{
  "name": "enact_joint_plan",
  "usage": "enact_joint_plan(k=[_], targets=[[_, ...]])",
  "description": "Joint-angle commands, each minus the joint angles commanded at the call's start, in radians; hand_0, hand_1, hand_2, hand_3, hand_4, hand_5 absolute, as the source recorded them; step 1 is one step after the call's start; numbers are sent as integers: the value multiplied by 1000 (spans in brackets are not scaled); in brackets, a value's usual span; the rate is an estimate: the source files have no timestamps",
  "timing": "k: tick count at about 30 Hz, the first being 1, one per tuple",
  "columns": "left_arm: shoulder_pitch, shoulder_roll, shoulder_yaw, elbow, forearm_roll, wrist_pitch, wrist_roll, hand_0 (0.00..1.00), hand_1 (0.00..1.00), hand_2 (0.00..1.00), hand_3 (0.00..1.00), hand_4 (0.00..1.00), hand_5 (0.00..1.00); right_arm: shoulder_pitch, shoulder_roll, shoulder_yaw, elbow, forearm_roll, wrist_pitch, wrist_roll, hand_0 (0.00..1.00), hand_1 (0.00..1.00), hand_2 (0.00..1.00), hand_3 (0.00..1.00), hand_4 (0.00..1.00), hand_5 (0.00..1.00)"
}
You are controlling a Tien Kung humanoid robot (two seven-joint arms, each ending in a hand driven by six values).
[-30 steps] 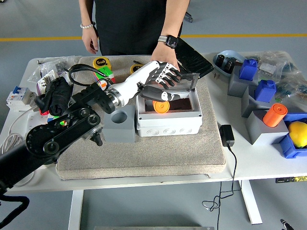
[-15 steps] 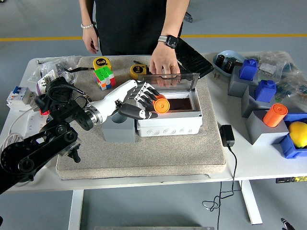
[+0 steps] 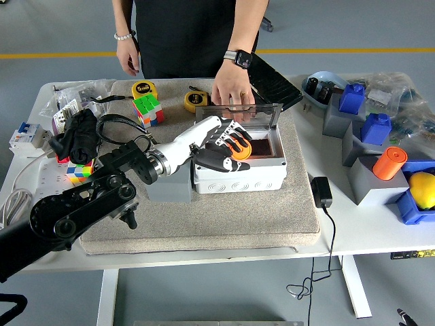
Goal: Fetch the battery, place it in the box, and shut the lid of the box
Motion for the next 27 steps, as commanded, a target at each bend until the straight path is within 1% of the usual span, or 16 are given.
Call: enact_joint_plan(k=[1, 3, 5, 7, 8, 11, 14, 18, 22, 25, 27], targets=[[-7, -10, 5, 9, -3, 0, -1, 476, 532, 577, 573, 931, 96, 1, 0, -2, 0, 1, 0, -1, 656, 636, 640, 535, 882, 433], [-15, -22, 12, 18, -6, 0, -3, 476, 532, 577, 573, 931, 96, 2, 0, -4, 0, 3, -1, -1, 656, 636, 640, 535, 882, 433], [-30, -44, 21, 33, -19, -1, -7, 476, 532, 577, 573, 931, 96, 2, -1, -5, 1, 2, -1, -1, 656, 636, 640, 535, 882, 433], [-37, -55, 25, 40, -24, 0, -9, 479, 530, 577, 573, 930, 98, 3, 0, -6, 1, 3, -2, -1, 658, 636, 639, 535, 881, 433], [-44, -68, 27, 44, -30, -1, -11, 479, 530, 577, 573, 930, 98, 4, 0, -5, 1, 1, -2, 0, 658, 636, 639, 535, 881, 433], [-49, -80, 22, 35, -31, -3, -11, 479, 530, 577, 573, 930, 98, 3, 0, -4, 3, -2, -3, 0, 658, 636, 639, 535, 881, 433], [-48, -79, 16, 22, -32, -2, -11, 478, 530, 576, 573, 930, 97, 2, 0, -1, 3, -3, -4, 1, 657, 636, 639, 535, 881, 434], [-56, -79, 18, 18, -55, -7, -15, 478, 530, 576, 573, 930, 97, -1, 0, -10, 2, 3, -1, -2, 657, 636, 639, 535, 881, 434], [-51, -83, 3, -12, -52, -7, -12, 479, 532, 576, 573, 929, 97, -1, 2, 2, 4, -3, -2, 1, 657, 636, 639, 534, 880, 434], [-51, -76, -14, -43, -59, 6, -24, 481, 534, 577, 574, 928, 95, 0, 2, 9, 5, -6, -4, 3, 657, 636, 639, 535, 881, 433], [-56, -71, -36, -62, -71, 29, -49, 481, 534, 577, 574, 928, 95, -1, 2, 11, 5, -7, -5, 3, 657, 636, 639, 535, 881, 433]])
